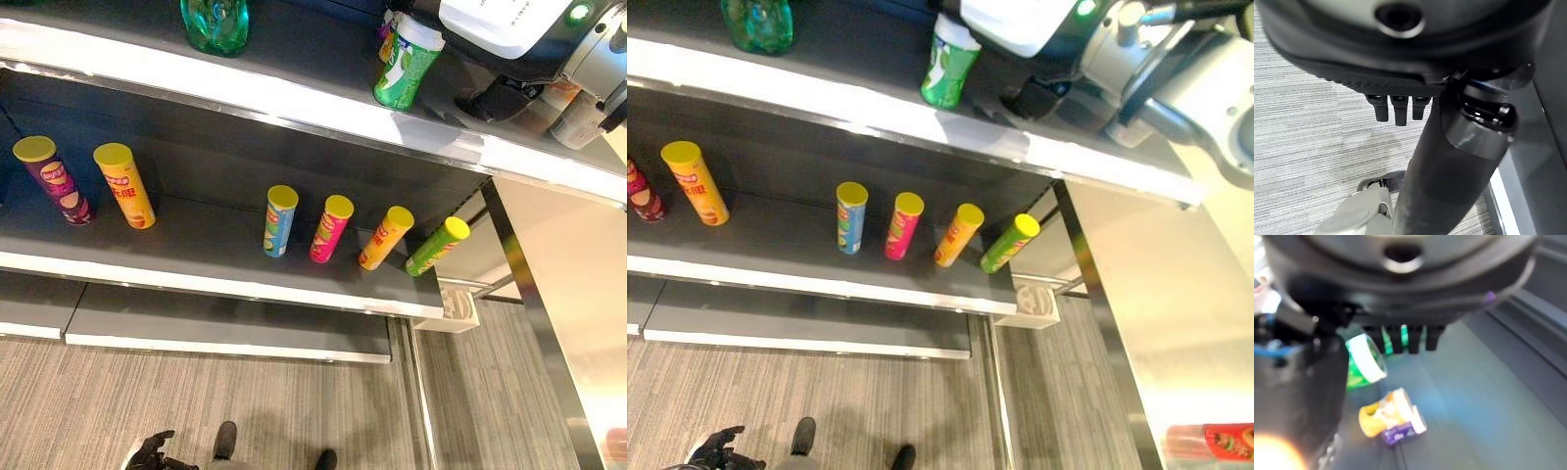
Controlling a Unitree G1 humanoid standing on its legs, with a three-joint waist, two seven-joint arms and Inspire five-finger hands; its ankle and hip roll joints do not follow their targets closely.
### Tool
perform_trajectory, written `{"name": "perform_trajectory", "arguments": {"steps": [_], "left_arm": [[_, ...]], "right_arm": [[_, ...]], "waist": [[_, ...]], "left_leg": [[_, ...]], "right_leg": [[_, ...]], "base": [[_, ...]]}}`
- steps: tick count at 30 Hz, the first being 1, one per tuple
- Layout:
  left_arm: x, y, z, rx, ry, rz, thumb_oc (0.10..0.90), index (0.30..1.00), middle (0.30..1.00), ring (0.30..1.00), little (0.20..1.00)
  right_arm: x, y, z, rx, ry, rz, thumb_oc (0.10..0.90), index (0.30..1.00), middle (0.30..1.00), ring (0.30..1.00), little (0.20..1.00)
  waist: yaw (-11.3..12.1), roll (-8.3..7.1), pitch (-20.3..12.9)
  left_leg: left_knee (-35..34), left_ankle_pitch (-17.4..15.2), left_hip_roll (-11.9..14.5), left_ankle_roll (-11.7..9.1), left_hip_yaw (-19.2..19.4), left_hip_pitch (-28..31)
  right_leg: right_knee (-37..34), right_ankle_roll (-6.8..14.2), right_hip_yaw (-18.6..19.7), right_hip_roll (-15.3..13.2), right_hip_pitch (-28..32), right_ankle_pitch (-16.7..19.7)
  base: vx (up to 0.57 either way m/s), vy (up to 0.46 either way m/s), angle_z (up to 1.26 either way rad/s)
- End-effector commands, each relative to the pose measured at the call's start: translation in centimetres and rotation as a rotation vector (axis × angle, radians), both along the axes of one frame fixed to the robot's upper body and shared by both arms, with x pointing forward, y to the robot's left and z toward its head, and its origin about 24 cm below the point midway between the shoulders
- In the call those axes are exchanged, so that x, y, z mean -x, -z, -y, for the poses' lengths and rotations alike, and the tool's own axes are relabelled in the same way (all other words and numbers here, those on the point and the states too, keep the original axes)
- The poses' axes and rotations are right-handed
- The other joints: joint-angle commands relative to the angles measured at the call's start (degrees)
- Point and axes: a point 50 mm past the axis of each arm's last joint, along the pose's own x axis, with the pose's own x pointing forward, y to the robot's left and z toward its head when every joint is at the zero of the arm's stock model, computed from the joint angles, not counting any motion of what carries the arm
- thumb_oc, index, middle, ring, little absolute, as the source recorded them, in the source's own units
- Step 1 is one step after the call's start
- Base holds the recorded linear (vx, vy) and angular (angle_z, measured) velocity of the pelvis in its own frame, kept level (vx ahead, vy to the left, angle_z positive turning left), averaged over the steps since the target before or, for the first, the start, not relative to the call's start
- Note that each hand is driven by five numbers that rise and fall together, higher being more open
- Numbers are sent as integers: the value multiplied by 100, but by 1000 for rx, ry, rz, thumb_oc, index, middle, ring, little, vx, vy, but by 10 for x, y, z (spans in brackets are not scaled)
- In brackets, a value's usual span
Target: Put the goods on the table back onto the shelves and tidy them up.
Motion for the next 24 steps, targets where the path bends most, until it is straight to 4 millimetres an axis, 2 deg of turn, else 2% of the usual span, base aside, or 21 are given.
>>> {"name": "perform_trajectory", "arguments": {"steps": [1, 7, 12, 15, 17, 18, 19, 21, 22, 23, 24], "left_arm": [[-16, -13, -13, -56, 18, 81, 800, 900, 900, 900, 900], [-19, -6, 3, -22, 17, 83, 800, 900, 900, 900, 900], [-23, 2, 21, 18, 29, 82, 800, 900, 900, 900, 900], [-28, 5, 33, 44, 37, 90, 800, 900, 900, 900, 900], [-32, 9, 49, 81, 49, 97, 800, 900, 900, 900, 900], [-32, 9, 49, 80, 48, 97, 800, 900, 900, 900, 900], [-38, 14, 70, 132, 59, 112, 800, 900, 900, 900, 900], [-39, 19, 92, 188, 60, 118, 800, 900, 900, 900, 900], [-37, 20, 97, 207, 48, 118, 800, 900, 900, 900, 900], [-25, 18, 72, 155, -5, 104, 800, 900, 900, 900, 900], [-21, 11, 45, 88, -2, 94, 800, 900, 900, 900, 900]], "right_arm": [[35, -67, 27, -135, 77, 310, 800, 900, 900, 900, 900], [66, -85, 46, -178, 83, 468, 800, 900, 900, 900, 900], [102, -98, 60, -222, 52, 641, 800, 900, 900, 900, 900], [116, -103, 65, -251, 27, 718, 800, 900, 900, 900, 900], [124, -107, 67, -301, -22, 755, 800, 900, 900, 900, 900], [124, -107, 67, -302, -23, 754, 800, 900, 900, 900, 900], [129, -110, 65, -387, -128, 757, 800, 900, 900, 900, 900], [127, -111, 59, -510, -294, 715, 800, 900, 900, 900, 900], [120, -107, 57, -588, -374, 673, 800, 900, 900, 900, 900], [105, -85, 65, -722, -454, 636, 800, 900, 900, 900, 900], [109, -56, 85, -850, -486, 636, 800, 900, 900, 900, 900]], "waist": [[95, -220, -57], [24, 16, -61], [-6, 325, -54], [-11, 481, -58], [2, 686, -35], [1, 685, -34], [-2, 976, -16], [-94, 1277, 0], [-214, 1377, 0], [-521, 1061, -129], [-580, 653, -205]], "left_leg": [[13, -795, 81, -107, 272, 574], [13, -853, 85, -85, 331, 649], [13, -919, 83, -54, 413, 715], [13, -959, 84, -40, 460, 768], [13, -978, 86, -28, 502, 802], [13, -980, 89, -29, 506, 806], [13, -1012, 71, -2, 537, 836], [13, -1042, 62, 27, 594, 870], [13, -1059, 59, 42, 630, 883], [13, -1023, 45, 60, 656, 833], [13, -1019, 21, 75, 654, 800]], "right_leg": [[65, 421, 315, -302, 354, 37], [67, 438, 368, -314, 356, 56], [57, 463, 438, -322, 356, 60], [54, 473, 504, -326, 356, 59], [54, 484, 546, -330, 354, 61], [54, 484, 551, -327, 356, 62], [54, 493, 607, -329, 342, 60], [54, 503, 682, -334, 319, 74], [54, 509, 732, -335, 288, 82], [54, 514, 758, -347, 229, 121], [54, 526, 758, -363, 198, 149]], "base": [[2, 17, -5], [2, 9, -3], [10, 24, -7], [13, 32, -18], [3, 38, -25], [3, 57, -21], [6, 62, -16], [-4, 78, -13], [-32, 71, -25], [-36, 72, -27], [-27, 77, -4]]}}
